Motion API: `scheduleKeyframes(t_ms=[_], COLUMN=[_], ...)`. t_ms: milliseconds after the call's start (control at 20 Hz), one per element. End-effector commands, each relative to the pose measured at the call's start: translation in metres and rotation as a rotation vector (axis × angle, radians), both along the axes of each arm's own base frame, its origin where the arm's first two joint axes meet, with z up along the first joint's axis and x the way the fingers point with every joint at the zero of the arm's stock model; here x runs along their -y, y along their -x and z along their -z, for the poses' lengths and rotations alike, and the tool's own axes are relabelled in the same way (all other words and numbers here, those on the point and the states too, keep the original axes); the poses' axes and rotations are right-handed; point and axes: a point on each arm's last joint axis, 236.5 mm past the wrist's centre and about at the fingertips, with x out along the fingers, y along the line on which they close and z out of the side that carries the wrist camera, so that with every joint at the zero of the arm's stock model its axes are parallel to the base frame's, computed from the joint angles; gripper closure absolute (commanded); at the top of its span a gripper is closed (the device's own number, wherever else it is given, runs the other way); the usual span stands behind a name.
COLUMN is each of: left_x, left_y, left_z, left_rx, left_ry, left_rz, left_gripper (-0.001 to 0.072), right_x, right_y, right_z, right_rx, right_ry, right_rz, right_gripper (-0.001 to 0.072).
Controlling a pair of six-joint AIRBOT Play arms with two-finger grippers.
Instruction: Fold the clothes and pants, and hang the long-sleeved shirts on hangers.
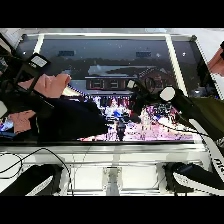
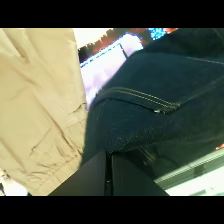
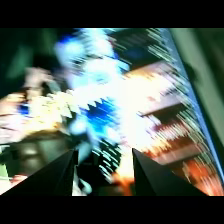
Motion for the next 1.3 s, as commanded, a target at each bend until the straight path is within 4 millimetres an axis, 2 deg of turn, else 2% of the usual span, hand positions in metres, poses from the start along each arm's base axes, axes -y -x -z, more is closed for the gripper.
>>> scheduleKeyframes(t_ms=[0, 50, 100, 300, 450, 700, 900, 1000, 1050, 1100, 1150, 1250], left_x=[0.004, 0.005, 0.005, 0.006, 0.001, 0.001, 0.001, 0.001, 0.001, 0.001, 0.001, 0.001], left_y=[-0.005, -0.007, -0.009, -0.014, -0.016, -0.016, -0.016, -0.016, -0.016, -0.016, -0.016, -0.016], left_z=[0.011, 0.014, 0.016, 0.019, 0.017, 0.017, 0.017, 0.017, 0.017, 0.017, 0.017, 0.017], left_rx=[-0.037, -0.047, -0.055, -0.052, -0.042, -0.042, -0.042, -0.042, -0.042, -0.042, -0.042, -0.042], left_ry=[-0.014, -0.019, -0.024, -0.026, -0.042, -0.042, -0.042, -0.041, -0.041, -0.041, -0.041, -0.042], left_rz=[0.007, 0.007, 0.006, 0.000, -0.014, -0.013, -0.013, -0.013, -0.013, -0.013, -0.013, -0.012], left_gripper=[0.0675, 0.0675, 0.0675, 0.0675, 0.0675, 0.0675, 0.0675, 0.0675, 0.0675, 0.0675, 0.0675, 0.0675], right_x=[-0.040, -0.048, -0.055, -0.072, -0.087, -0.088, -0.091, -0.094, -0.095, -0.095, -0.097, -0.098], right_y=[0.038, 0.043, 0.049, 0.078, 0.069, 0.064, 0.061, 0.048, 0.042, 0.040, 0.040, 0.039], right_z=[-0.002, 0.001, 0.005, 0.019, 0.032, 0.068, 0.072, 0.075, 0.078, 0.084, 0.090, 0.094], right_rx=[0.024, 0.027, 0.020, -0.051, -0.011, -0.062, -0.076, -0.058, -0.061, -0.073, -0.095, -0.116], right_ry=[0.000, 0.002, 0.005, 0.021, 0.034, 0.081, 0.070, 0.056, 0.049, 0.047, 0.045, 0.037], right_rz=[-0.221, -0.241, -0.261, -0.324, -0.290, -0.258, -0.229, -0.174, -0.137, -0.112, -0.100, -0.075], right_gripper=[0.0287, 0.0146, 0.0113, 0.0114, 0.0112, 0.0111, 0.0122, 0.0232, 0.0352, 0.0541, 0.0690, 0.0698])
